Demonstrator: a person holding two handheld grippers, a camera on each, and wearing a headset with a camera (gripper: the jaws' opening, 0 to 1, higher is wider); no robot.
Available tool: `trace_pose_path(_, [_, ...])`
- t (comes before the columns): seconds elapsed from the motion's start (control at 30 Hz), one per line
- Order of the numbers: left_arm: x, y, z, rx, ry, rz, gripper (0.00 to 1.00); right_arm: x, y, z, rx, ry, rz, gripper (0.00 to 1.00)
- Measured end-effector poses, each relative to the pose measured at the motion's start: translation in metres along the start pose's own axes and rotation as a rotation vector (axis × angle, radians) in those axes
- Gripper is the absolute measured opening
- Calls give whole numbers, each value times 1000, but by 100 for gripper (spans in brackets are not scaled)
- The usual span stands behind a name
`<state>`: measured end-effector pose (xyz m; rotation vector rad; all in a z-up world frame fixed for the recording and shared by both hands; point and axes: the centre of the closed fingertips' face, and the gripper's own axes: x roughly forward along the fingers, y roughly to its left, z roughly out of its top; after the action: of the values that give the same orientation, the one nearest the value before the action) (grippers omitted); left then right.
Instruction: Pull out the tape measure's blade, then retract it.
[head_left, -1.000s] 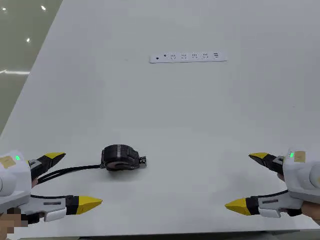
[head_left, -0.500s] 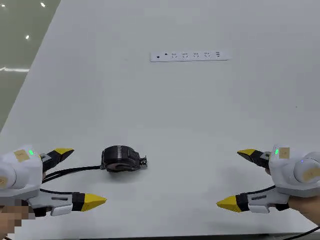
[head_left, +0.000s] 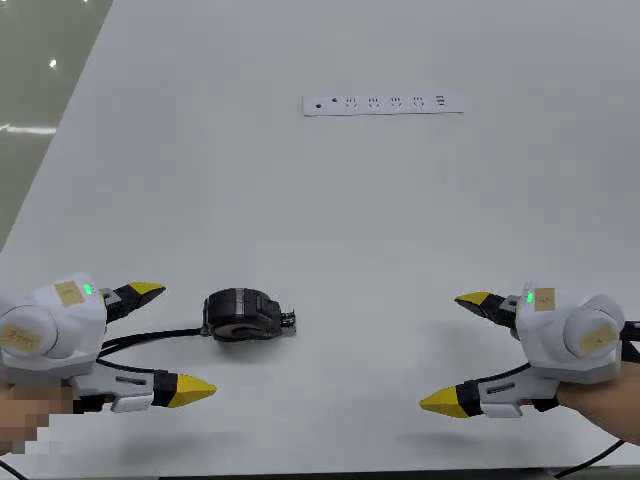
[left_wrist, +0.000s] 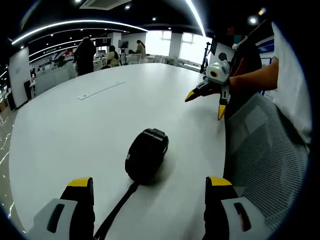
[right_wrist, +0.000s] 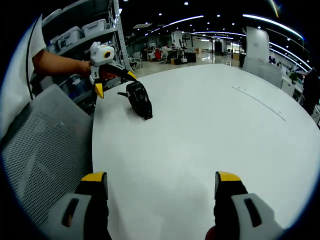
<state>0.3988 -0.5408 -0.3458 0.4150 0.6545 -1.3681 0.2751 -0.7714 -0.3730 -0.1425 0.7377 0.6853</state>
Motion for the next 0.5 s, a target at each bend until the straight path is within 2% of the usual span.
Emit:
trace_pose_path(0.2, [9, 1, -3, 21, 24, -32, 88, 8, 1, 3, -20, 6, 21, 89])
trace_pose_path(0.5, [21, 5, -4, 45, 42, -59, 82, 19, 3, 6, -30, 9, 49, 88])
